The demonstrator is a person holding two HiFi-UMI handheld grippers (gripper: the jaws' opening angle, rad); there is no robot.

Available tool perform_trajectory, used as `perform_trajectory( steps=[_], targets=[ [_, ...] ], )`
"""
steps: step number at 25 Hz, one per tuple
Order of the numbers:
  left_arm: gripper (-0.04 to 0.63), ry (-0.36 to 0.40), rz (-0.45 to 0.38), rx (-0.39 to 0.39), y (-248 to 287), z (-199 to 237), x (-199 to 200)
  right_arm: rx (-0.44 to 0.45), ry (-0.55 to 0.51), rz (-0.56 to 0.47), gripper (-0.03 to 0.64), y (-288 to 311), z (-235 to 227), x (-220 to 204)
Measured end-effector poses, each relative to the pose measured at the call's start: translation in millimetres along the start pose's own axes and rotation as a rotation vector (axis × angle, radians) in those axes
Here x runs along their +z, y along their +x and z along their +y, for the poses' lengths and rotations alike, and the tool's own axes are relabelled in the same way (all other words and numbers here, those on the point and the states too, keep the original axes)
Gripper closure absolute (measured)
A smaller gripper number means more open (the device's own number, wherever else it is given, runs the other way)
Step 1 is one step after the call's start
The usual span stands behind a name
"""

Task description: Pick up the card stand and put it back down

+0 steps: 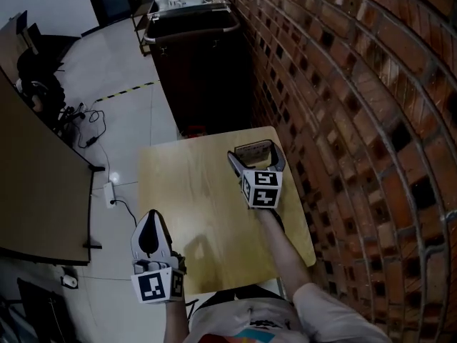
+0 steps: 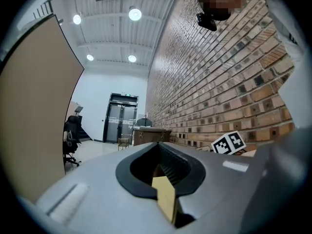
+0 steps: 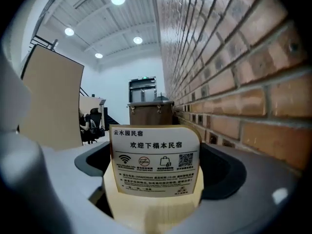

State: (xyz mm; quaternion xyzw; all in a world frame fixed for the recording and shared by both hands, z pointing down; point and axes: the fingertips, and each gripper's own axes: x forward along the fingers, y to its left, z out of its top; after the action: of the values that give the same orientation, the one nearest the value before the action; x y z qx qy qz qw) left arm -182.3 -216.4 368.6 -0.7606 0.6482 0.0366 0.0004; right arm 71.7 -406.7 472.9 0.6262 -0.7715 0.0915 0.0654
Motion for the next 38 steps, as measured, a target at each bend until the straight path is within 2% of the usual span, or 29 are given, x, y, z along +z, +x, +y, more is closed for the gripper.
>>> perform_trajectory(
  steps=[6,15,22,26,30,33,35,37,38],
  targets=[
    [0.591,0.004,0.042,0.015,21.5,14.7,-15.0,-0.056,0.022,0.115,0.063,67.1,-7.5,-44.8],
    [0.591,0.006,0.102,0.041,41.9,29.4,-37.5,-0.056,0.020,0.263,0.062,118.6,-3.0,-94.9],
    [0.591,-0.001,0.112,0.068,42.9,39.5,-42.5,-0.075,0.005,0.275,0.061,130.9,-2.1,-99.1],
    [0.591,-0.006,0.111,0.067,42.3,39.0,-41.5,-0.051,0.007,0.285,0.059,133.7,2.8,-96.9],
    [0.591,-0.005,0.103,0.059,41.0,36.9,-39.0,-0.065,0.010,0.268,0.058,130.0,-2.4,-91.8],
    [0.591,-0.006,0.094,0.051,40.6,32.6,-37.1,-0.047,0.053,0.243,0.066,120.5,-5.1,-82.6],
    [0.591,-0.006,0.087,0.041,39.1,28.3,-35.2,-0.034,0.077,0.199,0.248,107.1,-7.1,-68.3],
    [0.591,-0.006,0.076,0.029,37.3,23.5,-30.8,-0.024,0.070,0.131,0.481,90.1,-9.1,-44.9],
    [0.591,-0.008,0.068,0.024,36.2,21.0,-27.5,-0.010,0.065,0.091,0.564,80.3,-8.4,-30.4]
  ],
)
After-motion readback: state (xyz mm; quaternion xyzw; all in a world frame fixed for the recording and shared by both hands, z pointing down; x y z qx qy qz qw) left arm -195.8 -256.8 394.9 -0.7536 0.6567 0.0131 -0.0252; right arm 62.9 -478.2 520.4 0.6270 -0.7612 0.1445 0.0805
